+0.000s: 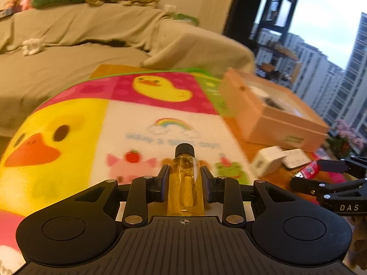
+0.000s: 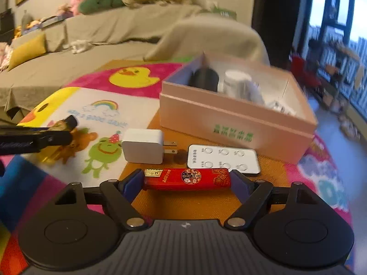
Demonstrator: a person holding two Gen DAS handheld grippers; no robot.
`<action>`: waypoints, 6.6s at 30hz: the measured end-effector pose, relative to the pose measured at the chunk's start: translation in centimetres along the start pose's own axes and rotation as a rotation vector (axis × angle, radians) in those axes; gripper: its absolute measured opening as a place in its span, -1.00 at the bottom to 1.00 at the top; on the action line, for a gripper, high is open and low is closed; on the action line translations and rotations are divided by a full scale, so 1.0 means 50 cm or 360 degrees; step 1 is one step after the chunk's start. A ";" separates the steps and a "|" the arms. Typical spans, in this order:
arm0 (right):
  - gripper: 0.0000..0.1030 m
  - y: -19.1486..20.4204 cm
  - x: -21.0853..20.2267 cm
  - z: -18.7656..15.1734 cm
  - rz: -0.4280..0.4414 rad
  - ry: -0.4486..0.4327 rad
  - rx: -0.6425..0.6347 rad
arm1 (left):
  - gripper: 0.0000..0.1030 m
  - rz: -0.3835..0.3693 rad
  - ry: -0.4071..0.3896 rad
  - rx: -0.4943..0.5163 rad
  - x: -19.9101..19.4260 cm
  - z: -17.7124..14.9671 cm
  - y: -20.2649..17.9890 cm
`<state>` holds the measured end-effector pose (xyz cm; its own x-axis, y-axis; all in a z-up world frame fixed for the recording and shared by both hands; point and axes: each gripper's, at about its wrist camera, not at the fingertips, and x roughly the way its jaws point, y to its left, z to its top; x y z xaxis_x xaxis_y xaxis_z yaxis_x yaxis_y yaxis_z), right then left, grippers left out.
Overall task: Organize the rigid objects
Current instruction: 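Carry the amber bottle over the pink box with the left gripper while the right gripper lifts the lighter, then release the amber bottle into the box with the left gripper while the right gripper drops the lighter in, then grasp the white plug charger cube on the mat with the left gripper, then lift the white charger cube with the left gripper while the right gripper approaches the white remote, then drop the white charger cube into the box with the left gripper while the right gripper grasps the remote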
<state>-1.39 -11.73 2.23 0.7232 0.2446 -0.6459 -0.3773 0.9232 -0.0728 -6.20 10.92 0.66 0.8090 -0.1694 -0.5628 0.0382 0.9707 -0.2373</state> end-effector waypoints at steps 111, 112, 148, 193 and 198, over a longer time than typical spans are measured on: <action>0.79 -0.176 0.030 -0.040 0.0072 0.0037 0.0195 | -0.38 -0.0197 0.0045 0.0718 0.056 0.020 -0.213; 0.79 -0.176 0.030 -0.040 0.0072 0.0037 0.0195 | -0.38 -0.0187 0.0019 0.0725 0.055 0.028 -0.213; 0.85 -0.173 0.032 -0.040 0.0076 0.0045 0.0183 | -0.41 -0.0576 0.0204 0.0198 0.131 0.082 -0.131; 0.70 -0.174 -0.002 -0.026 0.0091 0.0006 0.0136 | -0.53 -0.0295 0.0039 0.0511 0.087 0.008 -0.231; 0.70 -0.187 -0.084 0.005 0.0120 -0.0185 0.0101 | -0.53 -0.0306 -0.0170 0.0513 0.066 0.102 -0.247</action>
<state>-0.73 -21.32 5.82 0.7578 0.3431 -0.5550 -0.3982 0.9170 0.0232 -1.00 -0.74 5.77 0.8251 -0.3511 -0.4426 0.3636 0.9297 -0.0596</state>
